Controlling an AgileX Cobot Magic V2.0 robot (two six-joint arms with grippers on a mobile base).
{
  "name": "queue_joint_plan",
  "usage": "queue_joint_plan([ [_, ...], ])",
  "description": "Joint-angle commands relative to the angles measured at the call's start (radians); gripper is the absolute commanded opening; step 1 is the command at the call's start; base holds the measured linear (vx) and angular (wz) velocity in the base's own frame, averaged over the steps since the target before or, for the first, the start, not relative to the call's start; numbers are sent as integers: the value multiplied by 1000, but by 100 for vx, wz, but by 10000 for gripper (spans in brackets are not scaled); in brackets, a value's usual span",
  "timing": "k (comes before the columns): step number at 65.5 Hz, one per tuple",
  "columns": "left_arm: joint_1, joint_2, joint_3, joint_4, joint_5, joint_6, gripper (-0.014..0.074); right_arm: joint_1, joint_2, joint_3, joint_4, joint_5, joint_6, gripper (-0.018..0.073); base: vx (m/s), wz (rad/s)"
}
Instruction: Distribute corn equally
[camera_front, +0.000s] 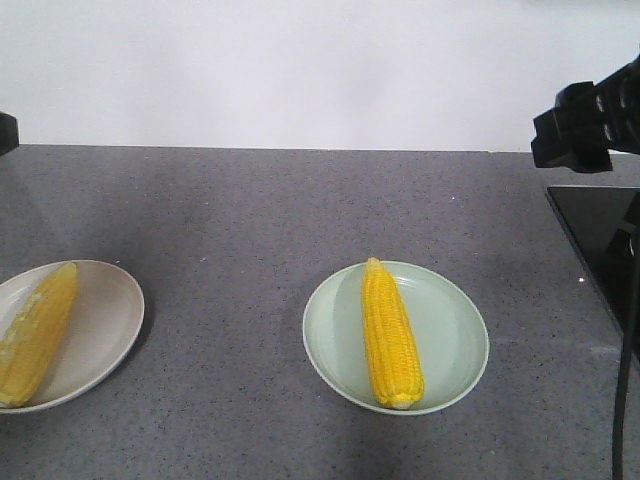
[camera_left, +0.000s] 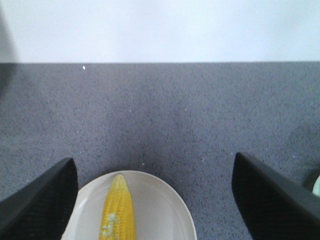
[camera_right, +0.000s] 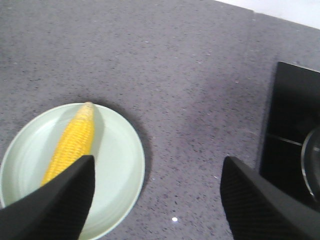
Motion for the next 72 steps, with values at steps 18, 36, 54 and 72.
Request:
queue_joint_plan([
  [18,0,-207,189,42,-211,-47,590,1,-273,316,-141,-251,139,514,0,0],
  [36,0,-383,385,141,-313,-138,590,1,-488,523,-226,-371,246,514,0,0],
  [54,0,-487,457,143,-322,-134,590,1,-633,666,-276,-463,281,507,0,0],
  [72,0,-489,456,157,-329,-122,489,1,-647,690,-280,-494,281,375,0,0],
])
